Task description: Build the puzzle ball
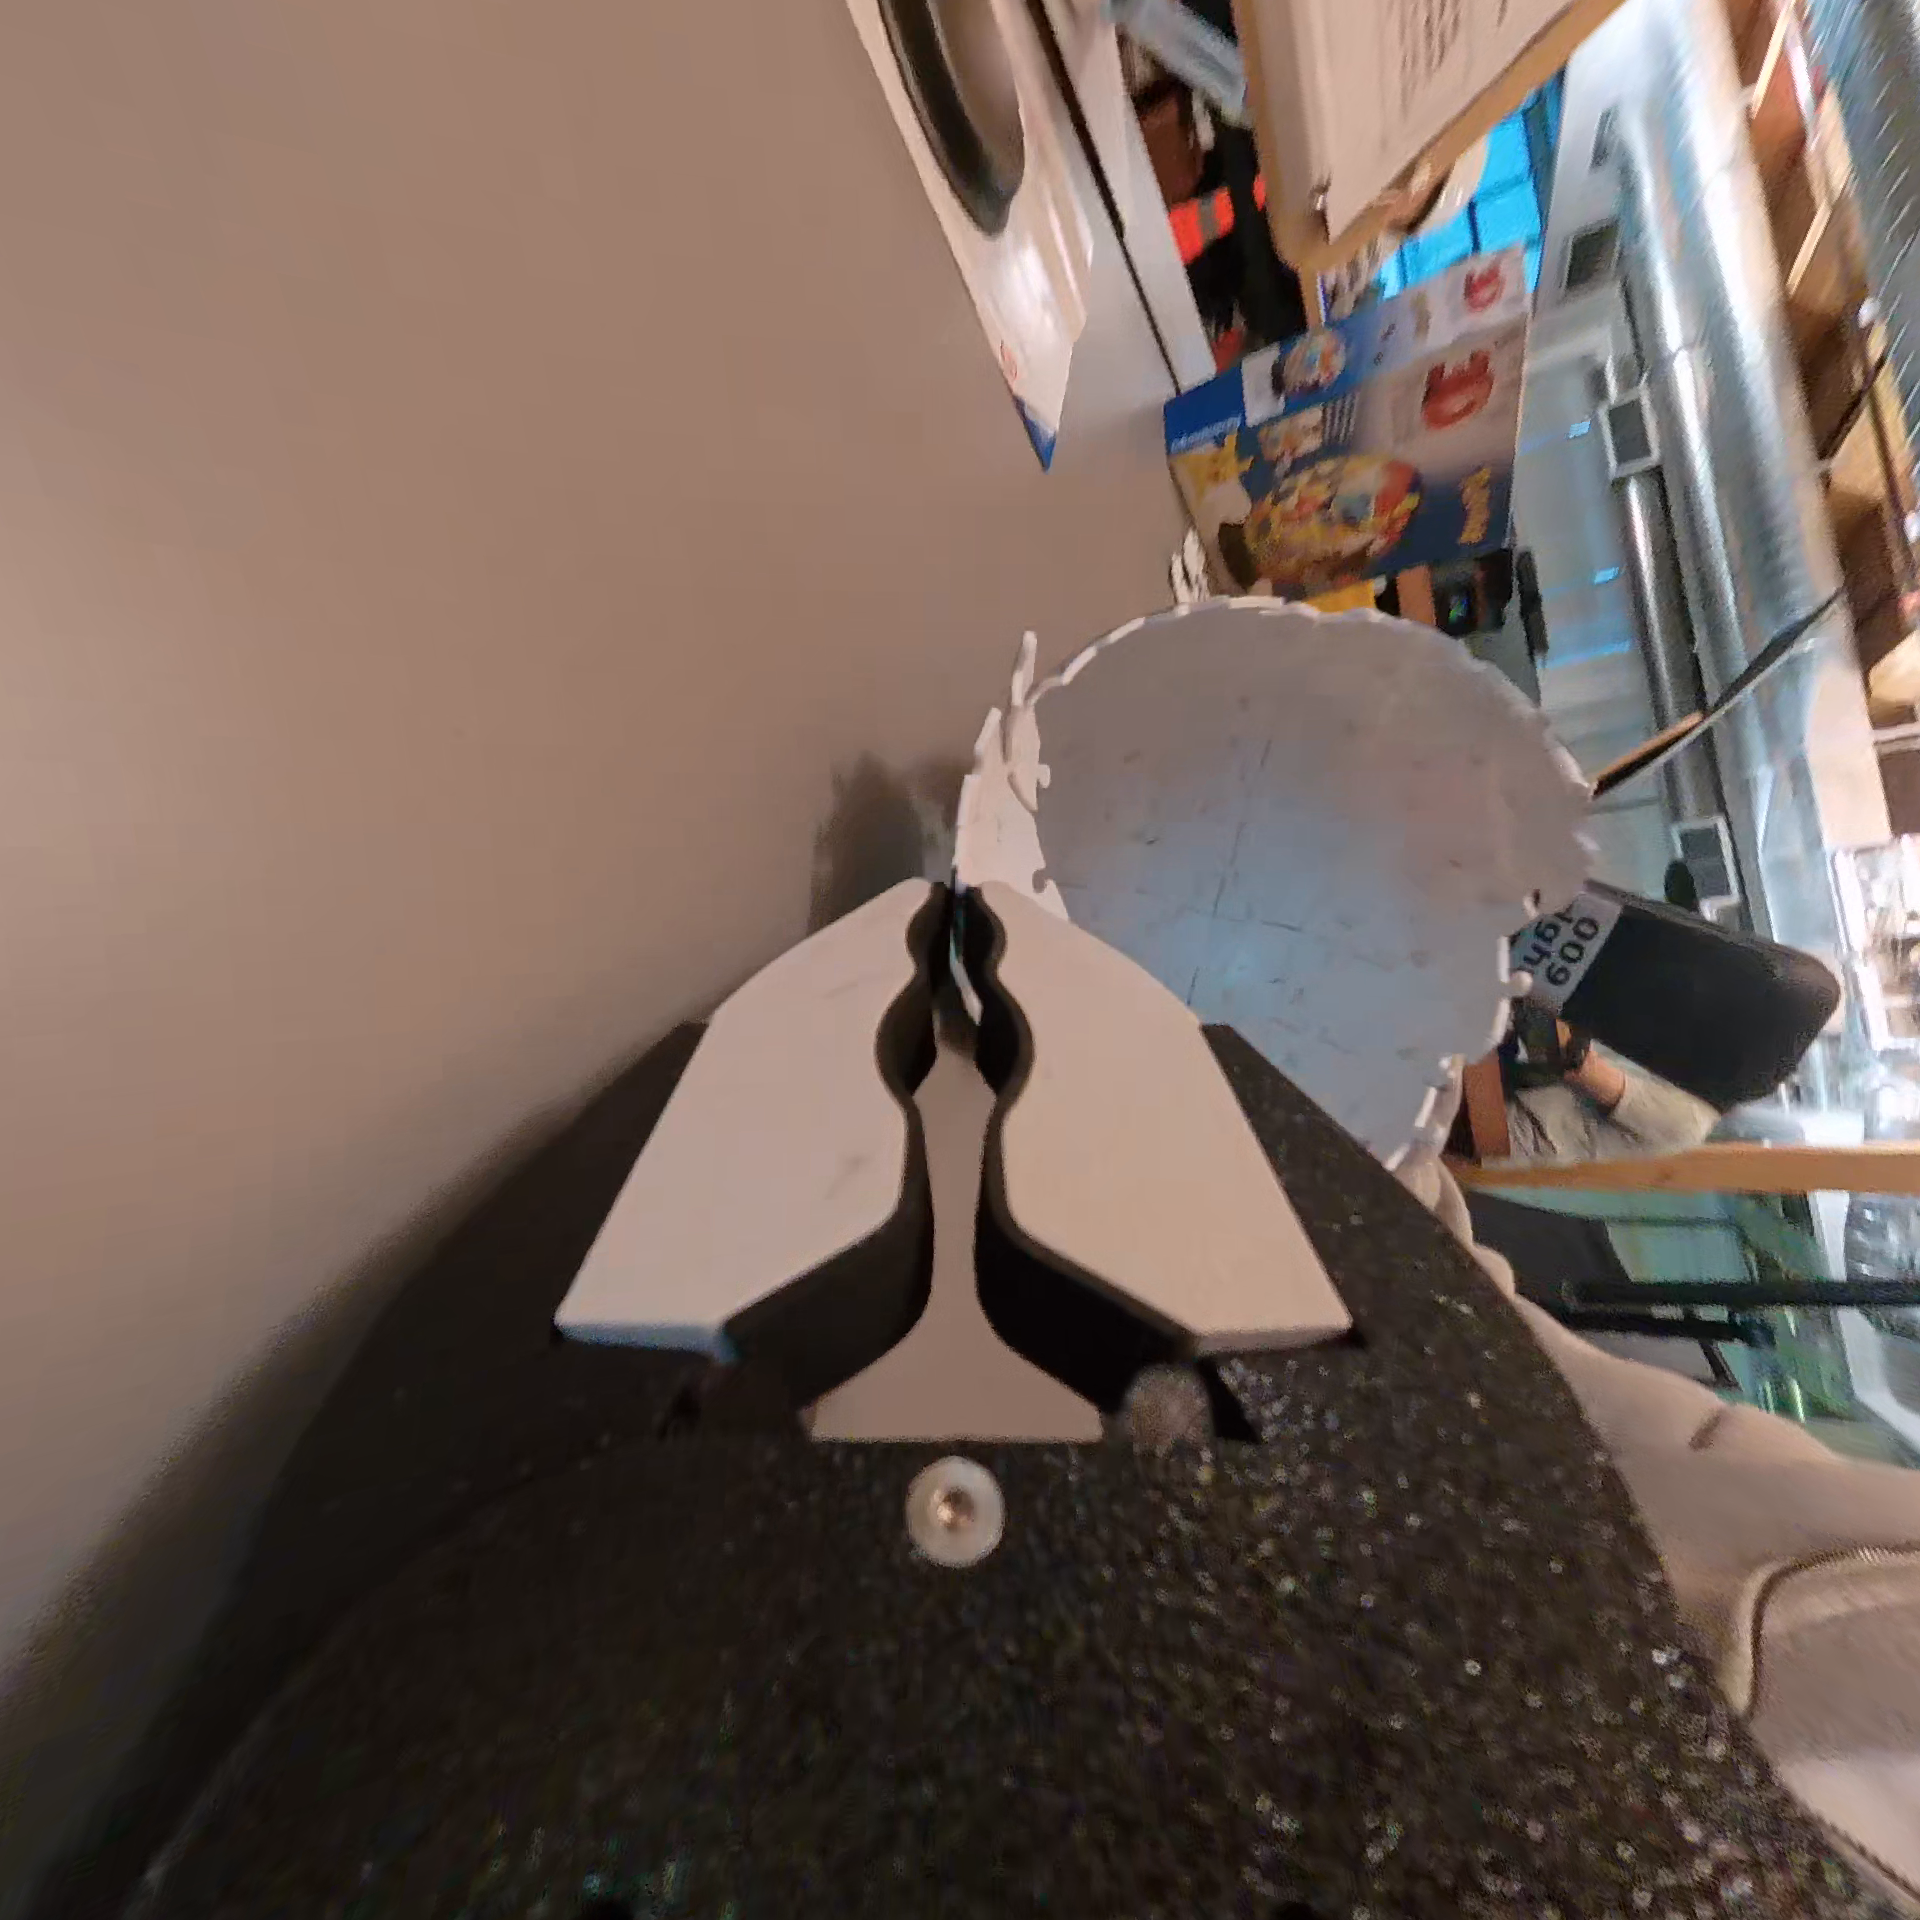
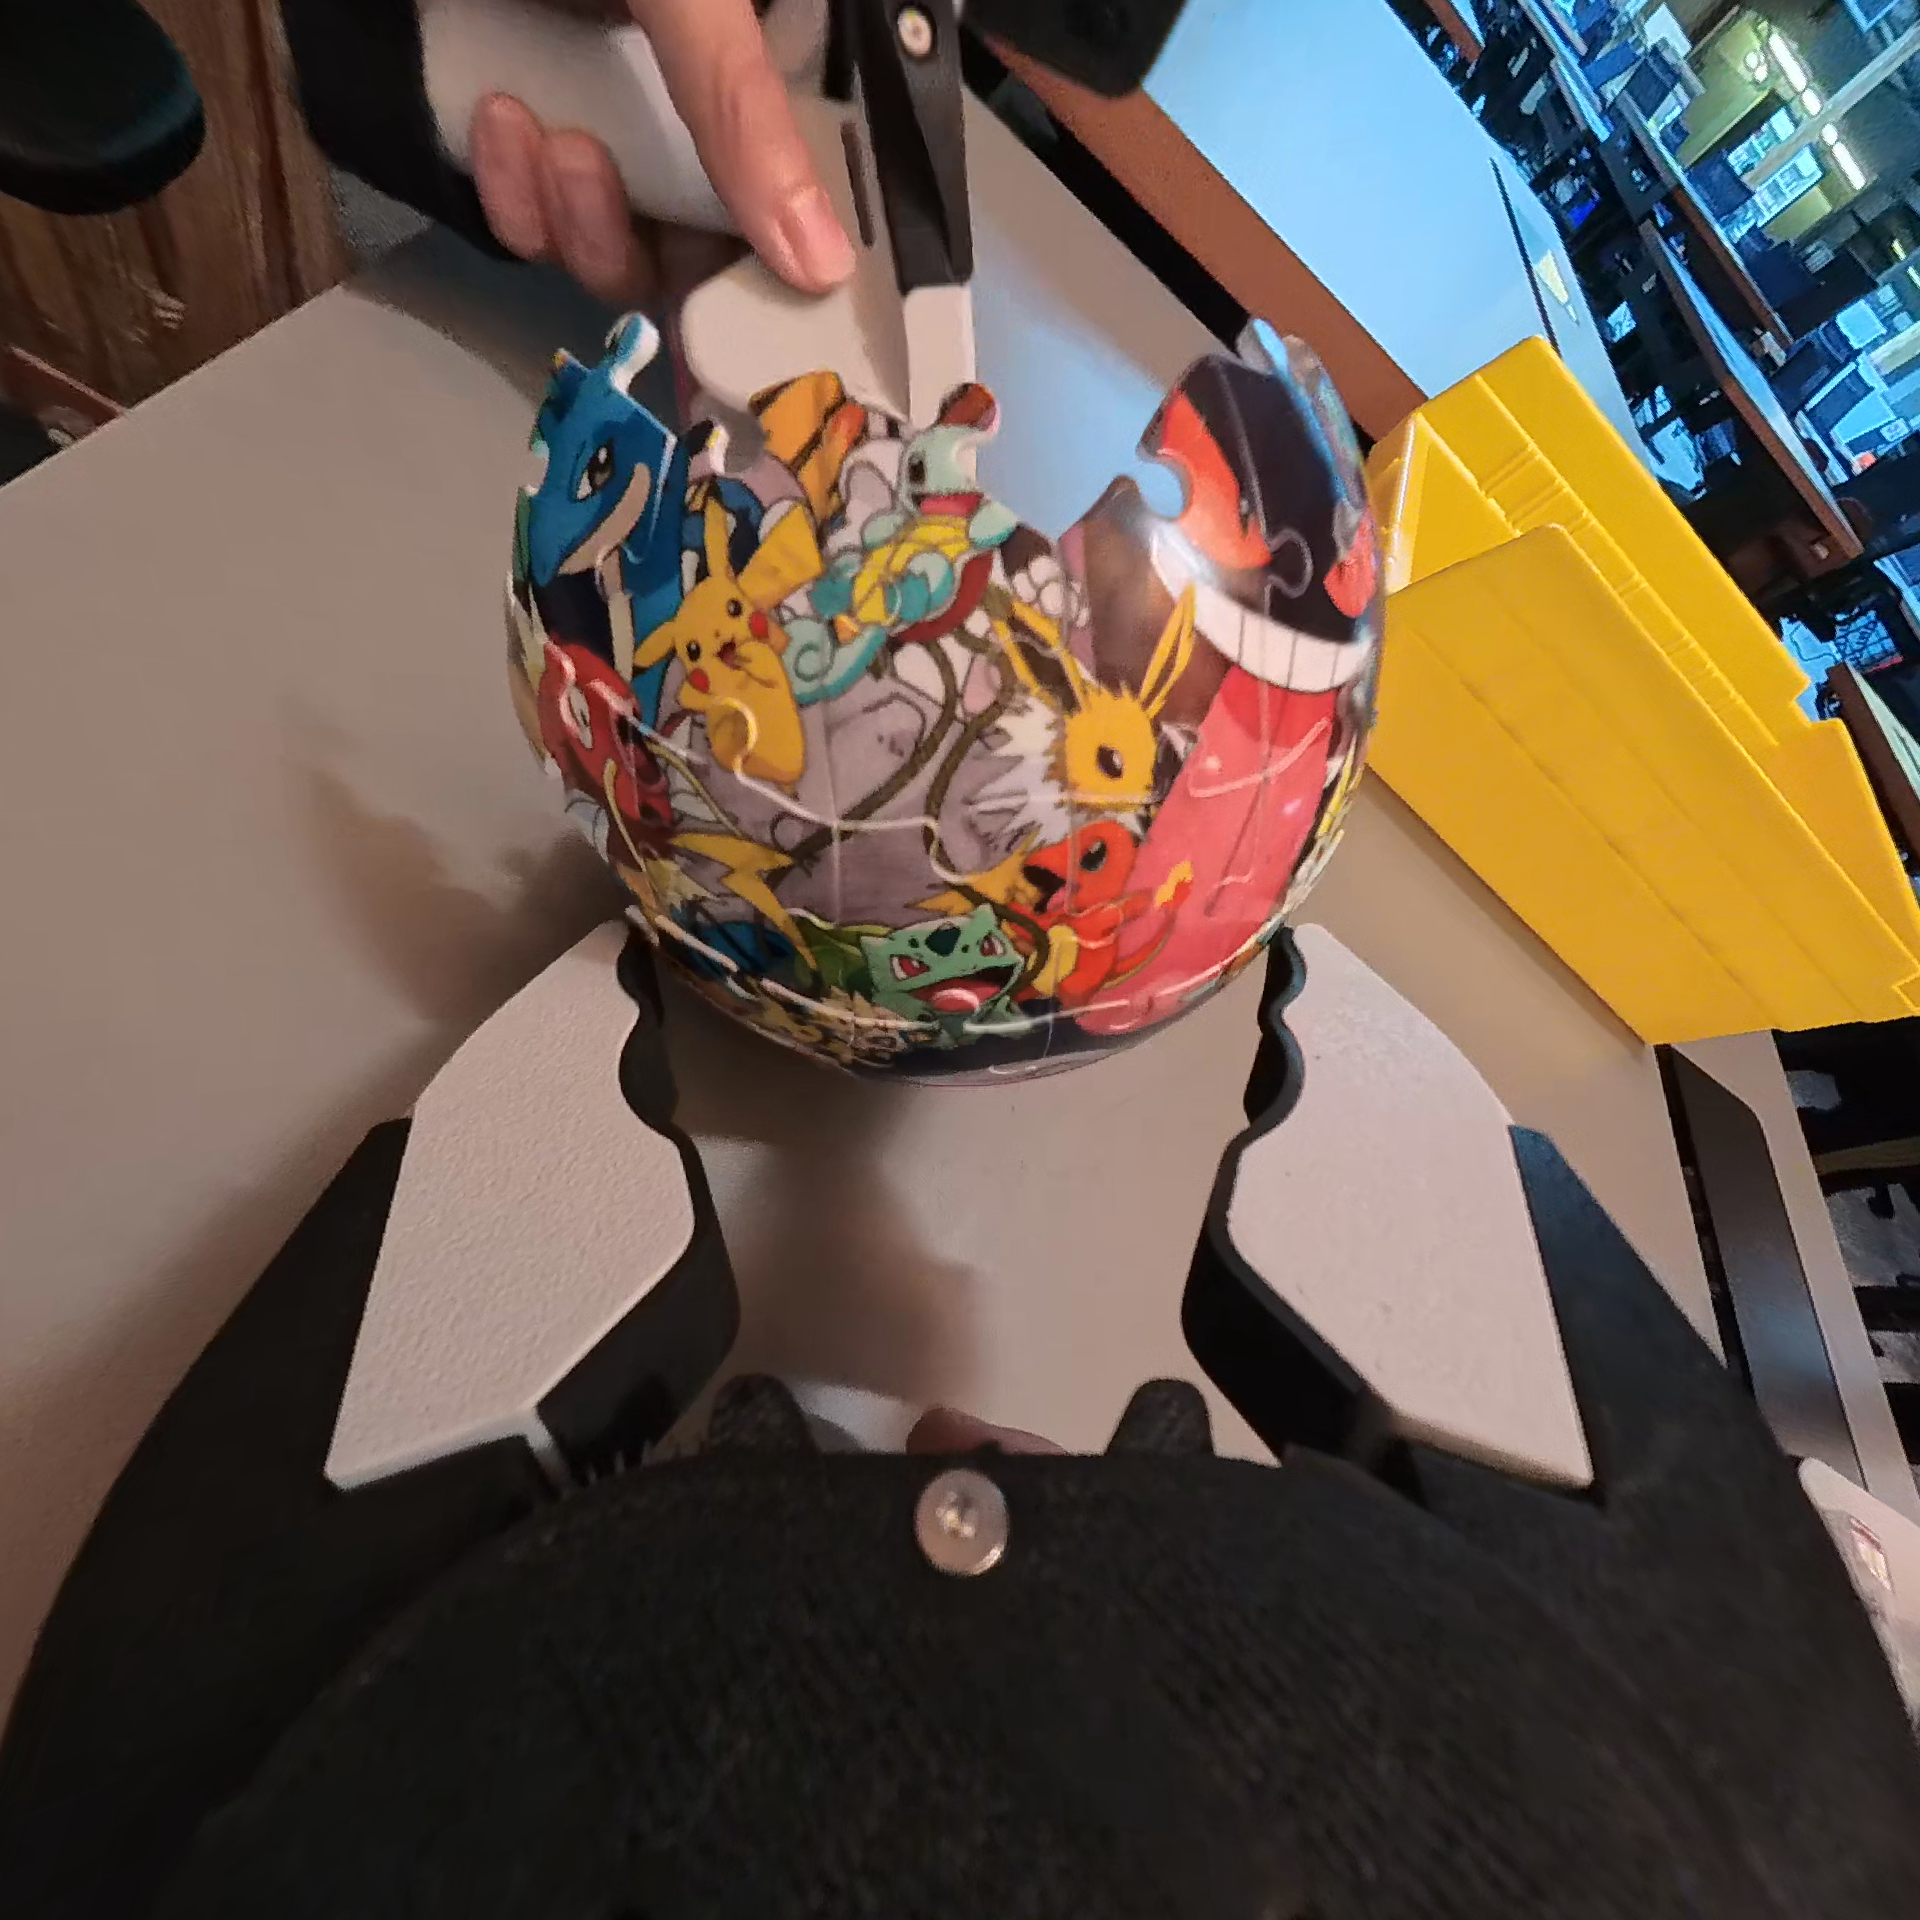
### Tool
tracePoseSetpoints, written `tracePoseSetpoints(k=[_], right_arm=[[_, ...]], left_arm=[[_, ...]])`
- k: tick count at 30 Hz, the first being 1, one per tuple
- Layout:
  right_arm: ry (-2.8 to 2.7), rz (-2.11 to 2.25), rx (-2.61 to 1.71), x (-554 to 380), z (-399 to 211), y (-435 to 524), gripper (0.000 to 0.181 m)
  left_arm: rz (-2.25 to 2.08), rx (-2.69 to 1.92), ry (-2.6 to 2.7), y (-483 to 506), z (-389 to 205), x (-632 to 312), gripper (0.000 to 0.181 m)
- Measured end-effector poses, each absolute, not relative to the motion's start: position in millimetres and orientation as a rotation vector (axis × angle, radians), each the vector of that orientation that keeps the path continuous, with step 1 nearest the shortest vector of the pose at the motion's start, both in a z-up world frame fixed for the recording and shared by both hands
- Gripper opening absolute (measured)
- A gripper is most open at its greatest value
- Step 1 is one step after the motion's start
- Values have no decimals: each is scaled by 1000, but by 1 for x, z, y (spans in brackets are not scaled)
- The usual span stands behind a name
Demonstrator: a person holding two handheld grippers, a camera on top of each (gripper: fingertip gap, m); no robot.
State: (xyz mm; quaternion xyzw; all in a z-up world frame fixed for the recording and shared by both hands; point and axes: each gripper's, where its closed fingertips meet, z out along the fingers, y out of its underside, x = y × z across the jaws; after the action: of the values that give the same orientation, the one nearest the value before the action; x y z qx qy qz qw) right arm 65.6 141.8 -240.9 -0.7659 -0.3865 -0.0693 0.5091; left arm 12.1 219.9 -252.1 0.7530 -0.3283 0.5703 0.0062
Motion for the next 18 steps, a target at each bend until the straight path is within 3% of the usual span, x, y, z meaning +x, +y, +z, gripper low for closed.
tracePoseSetpoints(k=[18], right_arm=[[-852,-201,-1877,69,-235,151,103]], left_arm=[[1869,2590,-913,224,-253,9,1]])
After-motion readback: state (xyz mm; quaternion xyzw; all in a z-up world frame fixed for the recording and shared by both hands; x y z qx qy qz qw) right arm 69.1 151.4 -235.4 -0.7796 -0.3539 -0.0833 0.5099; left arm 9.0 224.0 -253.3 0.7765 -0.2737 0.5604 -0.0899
